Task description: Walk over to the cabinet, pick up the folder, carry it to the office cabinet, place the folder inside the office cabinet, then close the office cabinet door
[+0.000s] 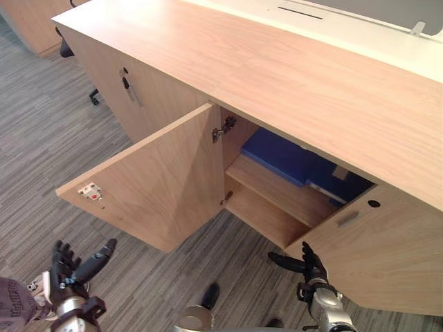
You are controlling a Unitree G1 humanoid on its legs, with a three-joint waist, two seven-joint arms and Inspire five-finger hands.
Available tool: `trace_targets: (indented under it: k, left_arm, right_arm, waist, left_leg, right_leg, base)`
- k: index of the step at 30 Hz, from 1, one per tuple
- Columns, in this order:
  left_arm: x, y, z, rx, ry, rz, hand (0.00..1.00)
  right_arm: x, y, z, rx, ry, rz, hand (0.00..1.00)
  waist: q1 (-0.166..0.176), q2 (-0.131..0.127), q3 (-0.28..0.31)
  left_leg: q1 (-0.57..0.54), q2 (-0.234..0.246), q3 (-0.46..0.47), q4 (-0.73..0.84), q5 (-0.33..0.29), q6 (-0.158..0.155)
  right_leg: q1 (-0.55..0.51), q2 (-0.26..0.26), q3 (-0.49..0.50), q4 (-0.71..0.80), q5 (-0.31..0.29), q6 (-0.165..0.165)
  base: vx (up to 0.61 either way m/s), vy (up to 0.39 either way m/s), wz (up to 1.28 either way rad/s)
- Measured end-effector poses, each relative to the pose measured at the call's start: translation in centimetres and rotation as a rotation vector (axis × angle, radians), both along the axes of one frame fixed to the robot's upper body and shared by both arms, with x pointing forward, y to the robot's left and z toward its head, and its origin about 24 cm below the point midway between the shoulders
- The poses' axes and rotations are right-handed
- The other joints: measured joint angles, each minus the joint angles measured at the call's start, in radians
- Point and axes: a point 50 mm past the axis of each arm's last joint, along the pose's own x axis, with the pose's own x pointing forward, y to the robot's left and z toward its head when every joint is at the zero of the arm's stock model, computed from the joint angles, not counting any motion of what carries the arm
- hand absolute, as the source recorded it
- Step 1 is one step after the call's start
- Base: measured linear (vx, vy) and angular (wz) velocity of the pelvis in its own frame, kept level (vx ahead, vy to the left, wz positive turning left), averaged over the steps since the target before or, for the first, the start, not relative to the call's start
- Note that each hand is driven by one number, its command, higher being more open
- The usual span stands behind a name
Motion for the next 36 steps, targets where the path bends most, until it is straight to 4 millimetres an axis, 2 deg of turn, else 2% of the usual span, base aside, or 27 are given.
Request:
trace_targets:
  k: [4, 6, 9, 11, 15, 17, 20, 23, 27, 31, 34, 36]
  left_arm:
    - [2.4, 0.7, 2.8, 0.087, -0.088, -0.056, 1.0]
    - [4.0, 0.1, 4.3, 0.127, -0.137, -0.127, 1.0]
    - [5.3, -1.5, 5.1, 0.151, -0.173, -0.211, 1.0]
    - [5.1, -1.3, 5.1, 0.141, -0.185, -0.179, 1.0]
    - [5.0, -1.4, 5.2, 0.143, -0.19, -0.172, 1.0]
    - [4.4, -1.7, 5.1, 0.14, -0.189, -0.168, 1.0]
    - [0.9, -3.3, 5.0, 0.132, -0.161, -0.169, 1.0]
    - [-0.9, -5.2, 4.6, 0.103, -0.133, -0.226, 1.0]
    - [-1.4, -7.4, 3.9, 0.05, -0.12, -0.351, 1.0]
    - [-2.6, -10.0, 2.6, -0.039, -0.06, -0.496, 1.0]
    - [-2.8, -12.6, 1.3, -0.14, -0.018, -0.614, 1.0]
    - [-2.2, -14.9, 0.4, -0.197, -0.006, -0.725, 1.0]
  right_arm:
    - [-0.1, 0.1, 0.1, 0.0, -0.009, 0.019, 1.0]
    - [0.3, 0.2, 0.4, 0.005, -0.026, 0.044, 1.0]
    - [0.4, 0.5, 0.4, 0.012, -0.03, 0.067, 1.0]
    - [0.3, 0.5, 0.5, 0.016, -0.032, 0.071, 1.0]
    - [-1.1, 0.3, -0.1, 0.019, 0.004, 0.06, 1.0]
    - [-1.7, 0.4, -0.4, 0.024, 0.02, 0.054, 1.0]
    - [-2.6, 0.6, -0.9, 0.037, 0.046, 0.038, 1.0]
    - [-3.8, 0.7, -1.5, 0.051, 0.093, 0.018, 1.0]
    - [-4.9, 0.8, -1.9, 0.041, 0.126, 0.031, 1.0]
    - [-4.6, 0.8, -1.8, 0.036, 0.118, 0.037, 1.0]
    - [-4.3, 0.8, -1.7, 0.034, 0.11, 0.039, 1.0]
    - [-4.2, 0.8, -1.7, 0.034, 0.107, 0.041, 1.0]
  waist:
    - [0.001, -0.002, 0.0]
    - [-0.002, -0.007, 0.003]
    - [-0.012, -0.017, 0.004]
    - [-0.014, -0.024, 0.004]
    - [-0.002, -0.039, -0.003]
    - [-0.003, -0.044, -0.006]
    - [0.001, -0.056, -0.013]
    - [0.006, -0.055, -0.013]
    - [0.003, -0.044, -0.013]
    - [-0.008, -0.027, -0.012]
    - [-0.031, -0.009, -0.011]
    - [-0.058, 0.0, -0.009]
  left_leg:
    - [0.0, 0.001, 0.0, 0.0, 0.0, 0.0]
    - [0.003, 0.005, 0.01, 0.0, 0.0, 0.0]
    - [0.011, 0.011, 0.04, -0.003, -0.001, -0.001]
    - [0.017, 0.018, 0.053, -0.006, -0.003, -0.004]
    - [0.016, 0.038, 0.088, -0.006, -0.005, -0.007]
    - [0.018, 0.043, 0.1, -0.006, -0.006, -0.007]
    - [0.019, 0.05, 0.154, -0.006, -0.008, -0.01]
    - [0.027, 0.052, 0.186, -0.006, -0.009, -0.012]
    - [0.019, 0.061, 0.246, -0.006, -0.002, -0.012]
    - [0.003, 0.053, 0.294, -0.004, 0.007, -0.016]
    - [-0.009, 0.045, 0.329, -0.001, 0.007, -0.015]
    - [-0.021, 0.041, 0.371, -0.001, 0.007, -0.015]
  right_leg:
    - [0.0, 0.002, 0.002, 0.0, 0.0, -0.001]
    - [-0.001, 0.004, 0.012, 0.001, 0.002, 0.001]
    - [-0.006, 0.007, 0.036, 0.004, 0.008, 0.007]
    - [-0.008, 0.013, 0.052, 0.004, 0.01, 0.005]
    - [-0.023, 0.029, 0.085, 0.005, 0.017, -0.006]
    - [-0.029, 0.033, 0.1, 0.008, 0.018, -0.008]
    - [-0.058, 0.036, 0.157, 0.013, 0.022, -0.018]
    - [-0.057, 0.035, 0.179, 0.012, 0.027, -0.021]
    - [-0.06, 0.037, 0.213, 0.014, 0.02, -0.008]
    - [-0.107, 0.038, 0.307, 0.02, 0.024, 0.004]
    - [-0.14, 0.032, 0.366, 0.02, 0.029, 0.012]
    - [-0.177, 0.032, 0.422, 0.021, 0.031, 0.016]
  base:
    - [0.0, 0.0, 0.0]
    - [-0.01, -0.007, -0.09]
    - [-0.03, -0.004, -0.23]
    - [-0.04, -0.013, -0.22]
    - [-0.06, -0.022, -0.23]
    - [-0.06, -0.015, -0.2]
    - [-0.04, 0.019, -0.41]
    - [-0.06, 0.023, -0.16]
    - [-0.09, 0.013, 0.18]
    - [-0.08, 0.044, -0.1]
    - [-0.04, 0.056, -0.31]
    - [-0.04, 0.06, -0.52]
